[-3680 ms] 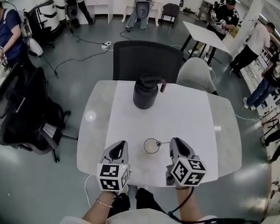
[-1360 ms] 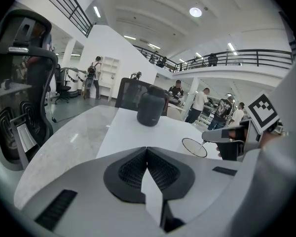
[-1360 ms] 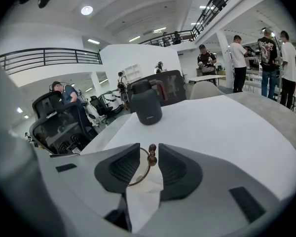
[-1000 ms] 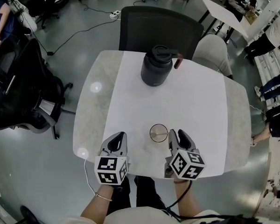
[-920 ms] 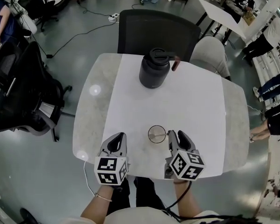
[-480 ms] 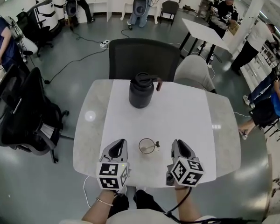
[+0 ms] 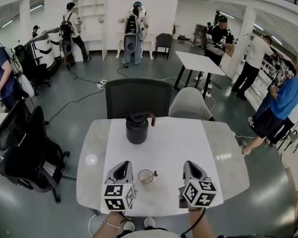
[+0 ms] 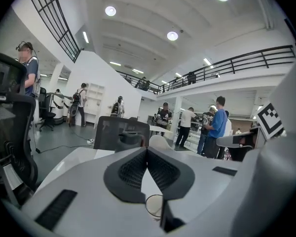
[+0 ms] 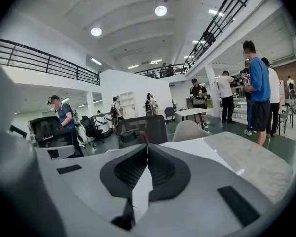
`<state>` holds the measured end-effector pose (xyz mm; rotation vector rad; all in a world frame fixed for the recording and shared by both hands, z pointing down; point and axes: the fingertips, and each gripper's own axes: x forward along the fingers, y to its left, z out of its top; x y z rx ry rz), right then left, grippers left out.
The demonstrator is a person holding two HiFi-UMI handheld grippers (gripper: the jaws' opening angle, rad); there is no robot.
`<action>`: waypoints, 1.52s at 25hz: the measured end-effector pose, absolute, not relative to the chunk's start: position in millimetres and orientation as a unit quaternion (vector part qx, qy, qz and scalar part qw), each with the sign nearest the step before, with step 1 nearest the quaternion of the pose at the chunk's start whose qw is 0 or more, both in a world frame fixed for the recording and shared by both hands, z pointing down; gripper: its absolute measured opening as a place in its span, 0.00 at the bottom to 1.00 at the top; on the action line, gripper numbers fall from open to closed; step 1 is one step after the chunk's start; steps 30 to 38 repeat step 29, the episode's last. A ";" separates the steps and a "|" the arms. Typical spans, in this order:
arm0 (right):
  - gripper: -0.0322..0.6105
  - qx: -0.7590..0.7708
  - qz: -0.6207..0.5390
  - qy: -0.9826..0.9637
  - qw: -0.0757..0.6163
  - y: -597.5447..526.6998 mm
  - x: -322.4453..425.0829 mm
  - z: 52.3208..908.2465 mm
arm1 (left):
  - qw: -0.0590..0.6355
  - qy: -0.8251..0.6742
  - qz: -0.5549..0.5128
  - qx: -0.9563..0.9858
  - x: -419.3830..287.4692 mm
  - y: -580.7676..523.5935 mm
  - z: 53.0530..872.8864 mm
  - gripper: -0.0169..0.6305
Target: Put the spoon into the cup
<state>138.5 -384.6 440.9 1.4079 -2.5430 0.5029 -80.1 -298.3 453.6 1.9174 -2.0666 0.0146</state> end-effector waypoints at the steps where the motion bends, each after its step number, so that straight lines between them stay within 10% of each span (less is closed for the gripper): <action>1: 0.10 0.476 0.166 -0.859 0.093 -385.4 141.0 437.4 | 0.159 -0.724 0.003 0.671 -79.1 -298.9 451.6 0.05; 38: 0.10 0.474 0.149 -0.863 0.094 -395.3 141.6 430.9 | 0.151 -0.720 0.006 0.677 -71.9 -316.9 445.3 0.05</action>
